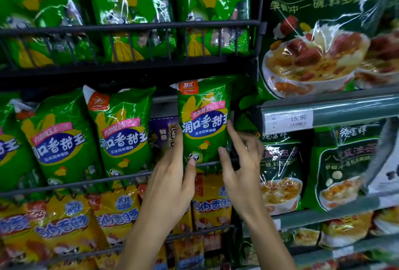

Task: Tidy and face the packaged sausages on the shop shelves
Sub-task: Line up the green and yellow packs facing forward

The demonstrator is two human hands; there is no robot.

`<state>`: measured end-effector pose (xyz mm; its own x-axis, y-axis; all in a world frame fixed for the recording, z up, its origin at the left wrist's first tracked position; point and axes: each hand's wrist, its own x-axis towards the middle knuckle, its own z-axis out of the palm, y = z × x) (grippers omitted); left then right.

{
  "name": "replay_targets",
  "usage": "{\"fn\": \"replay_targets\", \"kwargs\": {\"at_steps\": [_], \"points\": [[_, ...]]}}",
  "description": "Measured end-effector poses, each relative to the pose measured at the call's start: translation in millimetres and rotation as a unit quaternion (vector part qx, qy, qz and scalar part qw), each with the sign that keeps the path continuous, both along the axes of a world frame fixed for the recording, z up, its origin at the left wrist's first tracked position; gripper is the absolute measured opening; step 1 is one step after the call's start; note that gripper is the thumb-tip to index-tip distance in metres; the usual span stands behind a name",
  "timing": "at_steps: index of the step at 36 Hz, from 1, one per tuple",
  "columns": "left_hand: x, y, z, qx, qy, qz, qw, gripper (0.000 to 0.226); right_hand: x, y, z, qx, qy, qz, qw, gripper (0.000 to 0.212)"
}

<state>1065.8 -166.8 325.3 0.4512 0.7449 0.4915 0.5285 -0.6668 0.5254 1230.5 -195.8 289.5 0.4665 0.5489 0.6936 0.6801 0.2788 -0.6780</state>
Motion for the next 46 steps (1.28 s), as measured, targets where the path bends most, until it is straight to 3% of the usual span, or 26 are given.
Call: {"fn": "replay_targets", "kwargs": {"at_steps": [8,18,22,28,32,36,41,46], "points": [[3,1,2,-0.002,-0.028,0.012,1.000,0.073,2,2,3,0.002,-0.017,-0.006,1.000,0.057],[1,2,-10,0.027,0.020,0.037,0.999,0.081,-1,-2,-9,-0.021,-0.054,-0.065,0.996,0.057],[-10,-2,-5,0.015,-0.033,0.023,0.999,0.067,-9,-8,-8,0.028,-0.024,-0.067,0.997,0.056],[-59,-11,-6,0.088,-0.175,0.078,0.978,0.040,-41,-20,2,0.102,-0.014,-0.039,0.994,0.046],[-90,0,-4,0.049,-0.218,0.117,0.968,0.038,-73,-13,15,0.057,-0.009,0.063,0.996,0.043],[-108,10,3,0.007,-0.207,0.139,0.968,0.051,-101,2,27,-0.043,-0.018,0.107,0.993,0.050],[-127,24,9,-0.046,-0.151,0.135,0.978,0.055,-118,23,36,-0.191,-0.099,0.073,0.974,0.058],[-140,32,18,-0.052,-0.129,0.099,0.985,0.053,-122,33,41,-0.227,-0.171,0.049,0.958,0.047]]}}
